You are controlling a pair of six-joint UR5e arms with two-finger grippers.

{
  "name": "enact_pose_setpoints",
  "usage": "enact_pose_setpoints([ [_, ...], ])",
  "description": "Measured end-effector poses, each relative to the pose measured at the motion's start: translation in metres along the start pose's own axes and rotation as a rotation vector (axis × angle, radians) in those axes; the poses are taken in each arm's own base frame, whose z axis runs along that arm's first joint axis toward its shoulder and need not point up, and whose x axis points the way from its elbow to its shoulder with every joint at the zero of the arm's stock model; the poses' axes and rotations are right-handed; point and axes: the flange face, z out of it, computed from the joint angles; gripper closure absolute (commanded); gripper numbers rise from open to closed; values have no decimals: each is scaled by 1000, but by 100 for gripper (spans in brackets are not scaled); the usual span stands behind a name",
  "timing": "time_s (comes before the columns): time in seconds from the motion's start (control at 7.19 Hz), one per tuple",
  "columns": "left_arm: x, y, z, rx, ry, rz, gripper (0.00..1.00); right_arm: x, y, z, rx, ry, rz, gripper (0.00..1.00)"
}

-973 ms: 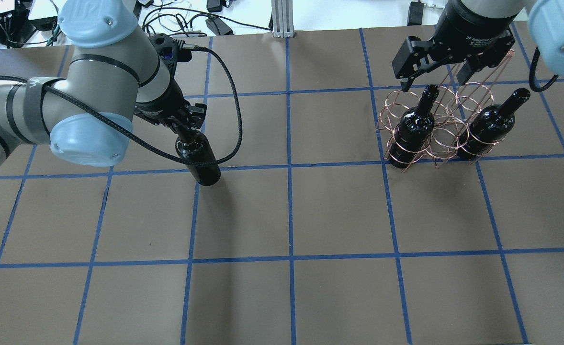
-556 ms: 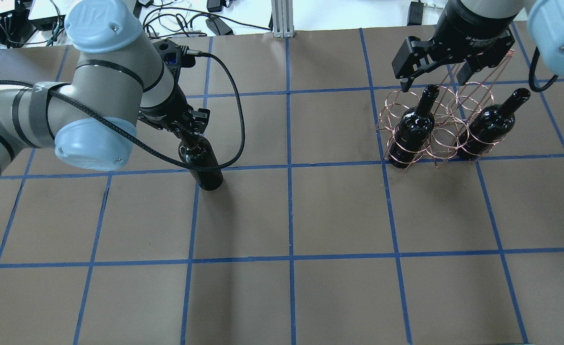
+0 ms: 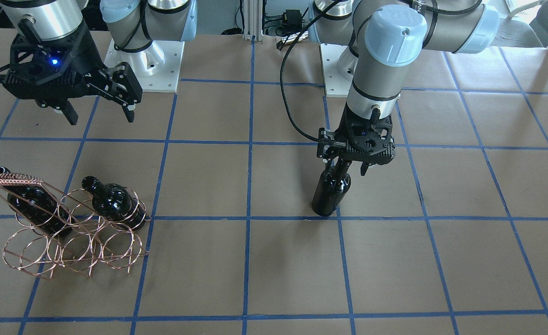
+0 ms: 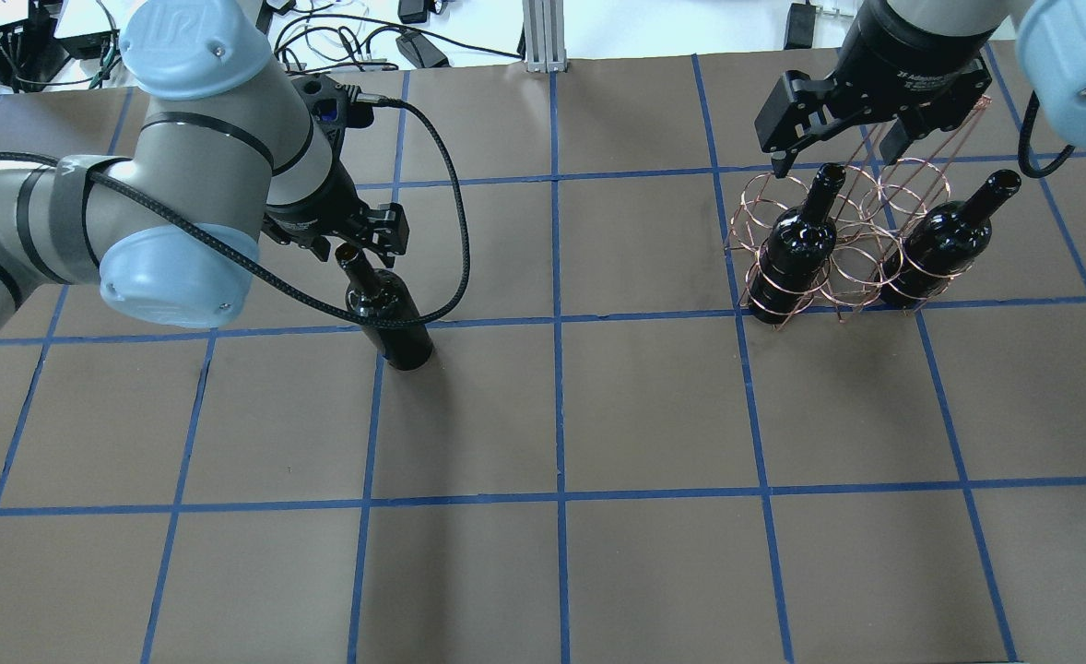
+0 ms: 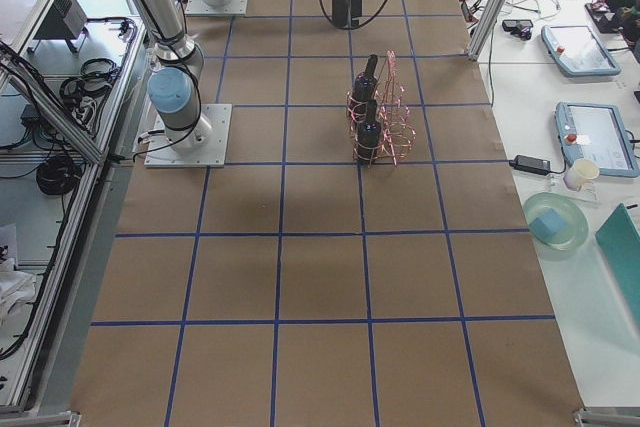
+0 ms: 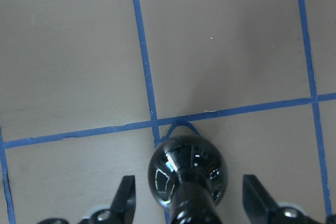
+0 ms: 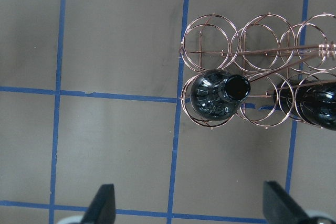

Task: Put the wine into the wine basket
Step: 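Open the left gripper and raise it off the bottle neck, then reach the right gripper across to the standing bottle's neck while the left arm draws back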

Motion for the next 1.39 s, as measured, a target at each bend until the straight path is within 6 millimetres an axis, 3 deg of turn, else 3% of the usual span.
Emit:
enact_pose_setpoints([
  [0.28, -7, -7, -16, -18, -4, -11, 0, -3, 0, -2, 6, 1, 8, 0],
  [0.42, -22, -18, -35, -12, -8, -34, 0, -13, 0, -2, 16, 3, 25, 0],
  [0.7, -79, -45, -76, 28, -20, -120, 0, -66, 2, 7, 18, 19, 58, 0],
  [0.83, -109, -51, -83, 32, -28, -152, 0, -94, 2, 17, 12, 27, 79, 0],
  [0.97, -143, -53, -86, 33, -37, -176, 0, -117, -1, 27, 16, 26, 116, 0],
  [1.25, -227, -45, -84, 15, -51, -227, 0, -171, -4, 23, 42, -18, 222, 0],
  [1.39, -251, -39, -81, 1, -52, -240, 0, -204, -6, 20, 46, -46, 268, 0],
])
